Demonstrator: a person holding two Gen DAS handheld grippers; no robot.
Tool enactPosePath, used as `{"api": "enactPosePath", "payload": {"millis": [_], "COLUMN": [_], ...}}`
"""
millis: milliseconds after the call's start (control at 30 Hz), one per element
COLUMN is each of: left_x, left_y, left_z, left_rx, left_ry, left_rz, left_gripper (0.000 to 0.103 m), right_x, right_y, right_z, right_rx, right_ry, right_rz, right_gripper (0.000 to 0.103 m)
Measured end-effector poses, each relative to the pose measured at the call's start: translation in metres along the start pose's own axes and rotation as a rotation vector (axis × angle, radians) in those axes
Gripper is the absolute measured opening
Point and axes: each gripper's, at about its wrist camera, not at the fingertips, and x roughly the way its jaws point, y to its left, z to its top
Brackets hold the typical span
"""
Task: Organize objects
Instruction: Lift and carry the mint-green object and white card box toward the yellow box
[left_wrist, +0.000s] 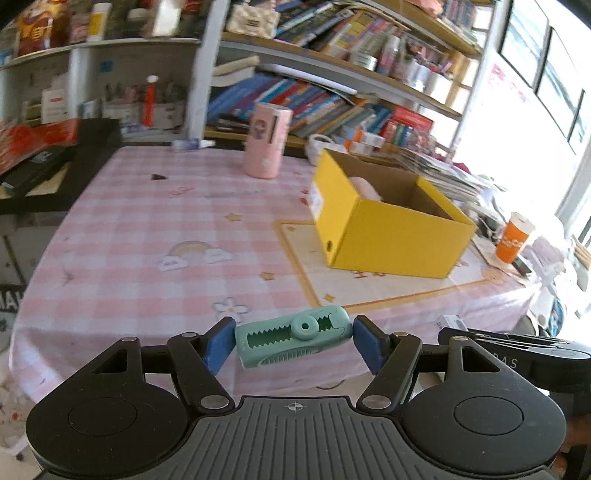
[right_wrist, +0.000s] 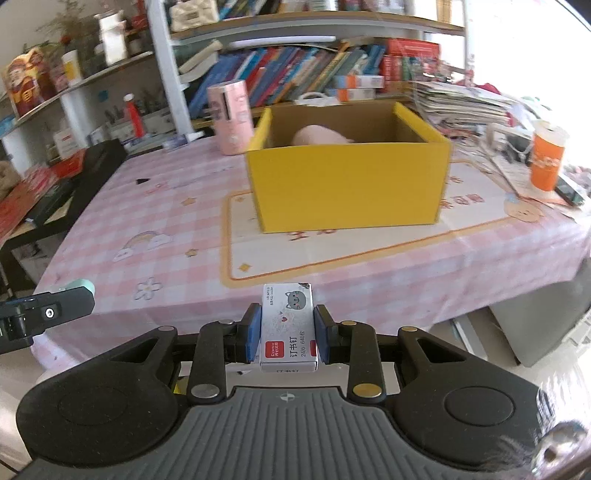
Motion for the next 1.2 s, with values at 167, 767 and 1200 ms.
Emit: {"api": "enactPosePath", "payload": {"millis": [167,767,1200], "left_x": [0.015,0.07,0.108], "left_y": [-0.017,-0.072,-0.104], "left_z": [0.005,0.034,0.069], "left_rx": [0.023,0.101,0.153], "left_ry": [0.015,0.03,-0.032], "left_rz": [-0.036,-0.088,-0.057], "left_gripper": [0.069,0.069,0.069], "right_x": [-0.003,0.019,0.053], "right_y": [-0.018,-0.077,-0.106], "right_z": [0.0,0.035,0.083], "right_rx": [0.026,0.063,0.021], "right_ry": [-0.002,0.0,-0.041], "right_rz": [-0.034,-0.085,-0.062], "right_gripper": [0.028,0.028,0.028]}}
